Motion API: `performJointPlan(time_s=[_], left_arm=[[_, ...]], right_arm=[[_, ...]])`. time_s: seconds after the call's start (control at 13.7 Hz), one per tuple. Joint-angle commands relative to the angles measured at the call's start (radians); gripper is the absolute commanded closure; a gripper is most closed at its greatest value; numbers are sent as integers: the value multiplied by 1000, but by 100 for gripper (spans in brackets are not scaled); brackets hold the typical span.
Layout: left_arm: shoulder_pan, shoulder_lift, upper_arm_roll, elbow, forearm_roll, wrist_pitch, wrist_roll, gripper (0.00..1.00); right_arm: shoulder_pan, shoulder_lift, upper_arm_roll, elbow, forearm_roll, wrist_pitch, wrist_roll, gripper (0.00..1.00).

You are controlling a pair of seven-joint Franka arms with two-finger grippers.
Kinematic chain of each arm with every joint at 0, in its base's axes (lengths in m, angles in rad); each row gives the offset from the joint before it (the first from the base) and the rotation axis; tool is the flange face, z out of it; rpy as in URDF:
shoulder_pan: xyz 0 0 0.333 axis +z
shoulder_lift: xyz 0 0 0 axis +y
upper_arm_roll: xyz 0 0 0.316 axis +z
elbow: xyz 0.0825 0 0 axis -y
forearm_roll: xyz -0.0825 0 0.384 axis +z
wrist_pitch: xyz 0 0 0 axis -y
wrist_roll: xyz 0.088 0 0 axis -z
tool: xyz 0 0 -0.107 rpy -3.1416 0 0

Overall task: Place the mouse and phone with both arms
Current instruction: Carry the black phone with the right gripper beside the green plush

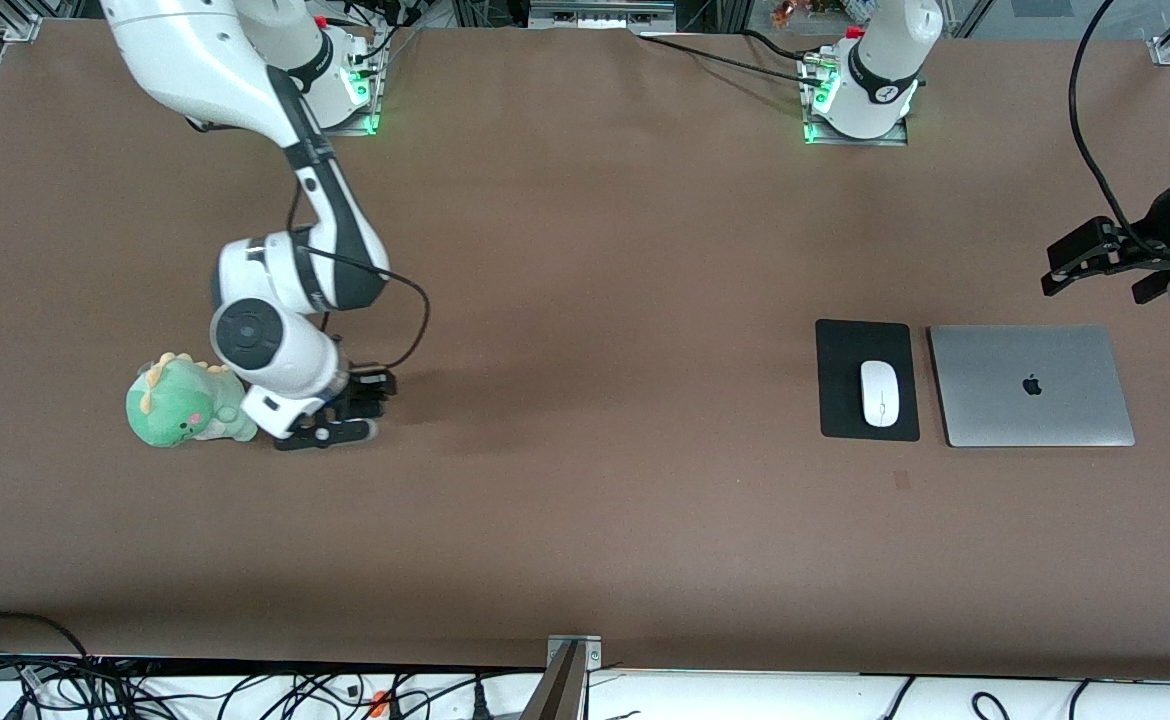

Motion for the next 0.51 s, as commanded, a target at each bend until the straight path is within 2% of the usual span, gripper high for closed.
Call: performJointPlan(time_s=[0.0,0.22,0.44], left_arm=[[6,16,-1,35,-23,-21,-1,0],[12,16,-1,47,-20,-24,-1,0],[15,19,-1,52,-22,-24,-1,0]], right_arm=[[6,-102,-40,-169,15,85,-45,100],[4,-126,-89,-307,19,269,-109,100],[-10,-116,-89,-364,43,387,-99,100]])
